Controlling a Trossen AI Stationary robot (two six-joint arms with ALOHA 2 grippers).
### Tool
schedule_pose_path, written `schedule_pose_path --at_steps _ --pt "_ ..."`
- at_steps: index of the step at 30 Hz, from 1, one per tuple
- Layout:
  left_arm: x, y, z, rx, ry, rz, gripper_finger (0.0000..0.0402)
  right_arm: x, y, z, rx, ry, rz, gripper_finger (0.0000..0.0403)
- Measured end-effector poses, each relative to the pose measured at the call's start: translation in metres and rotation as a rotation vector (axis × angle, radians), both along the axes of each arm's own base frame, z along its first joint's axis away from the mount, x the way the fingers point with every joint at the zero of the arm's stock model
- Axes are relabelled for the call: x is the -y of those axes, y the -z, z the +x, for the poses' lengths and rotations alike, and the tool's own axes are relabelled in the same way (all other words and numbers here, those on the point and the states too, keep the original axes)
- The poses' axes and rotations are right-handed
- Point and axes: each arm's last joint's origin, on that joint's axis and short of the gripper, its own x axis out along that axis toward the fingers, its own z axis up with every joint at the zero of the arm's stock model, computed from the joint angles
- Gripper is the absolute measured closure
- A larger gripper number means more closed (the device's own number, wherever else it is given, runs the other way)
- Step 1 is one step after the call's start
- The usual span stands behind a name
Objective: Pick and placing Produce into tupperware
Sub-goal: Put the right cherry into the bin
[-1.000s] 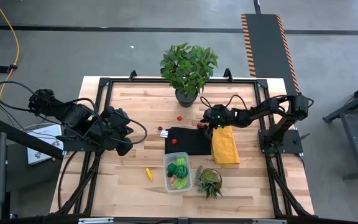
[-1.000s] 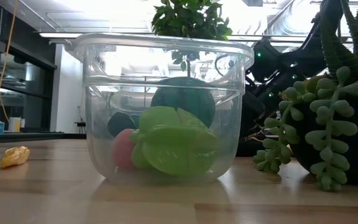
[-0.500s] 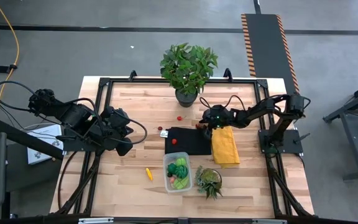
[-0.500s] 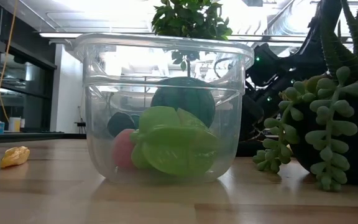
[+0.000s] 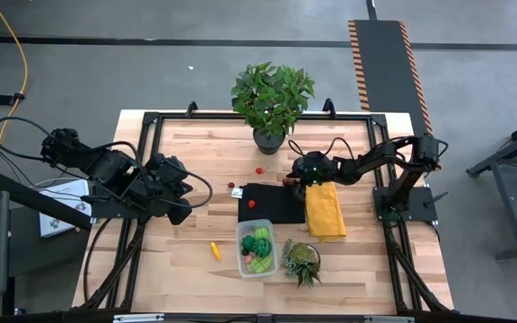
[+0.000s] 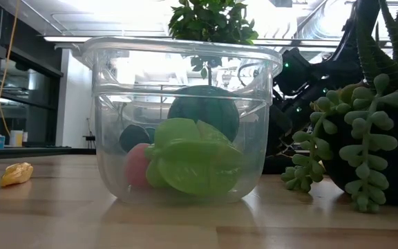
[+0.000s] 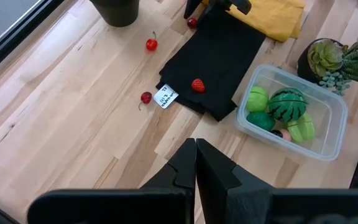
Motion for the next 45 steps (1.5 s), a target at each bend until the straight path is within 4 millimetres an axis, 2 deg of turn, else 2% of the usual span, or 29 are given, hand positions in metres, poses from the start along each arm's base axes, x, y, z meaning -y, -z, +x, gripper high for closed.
schedule_pose_path --at_steps 21,33,40,45 --pt "0.000 0.000 0.000 0.000 -0.001 0.001 0.0401 -0.001 -0.002 0.001 0.026 -0.031 0.028 0.0330" --pt "0.000 0.000 0.000 -0.002 0.004 0.004 0.0401 -0.002 -0.012 0.008 0.160 -0.052 0.159 0.0335" --pt "0.000 0.000 0.000 -0.001 0.004 0.009 0.0401 -0.006 -0.020 0.012 0.250 -0.131 0.276 0.0336" --pt "0.000 0.000 0.000 0.000 0.002 0.012 0.0401 -0.016 -0.028 0.016 0.321 -0.205 0.344 0.0336"
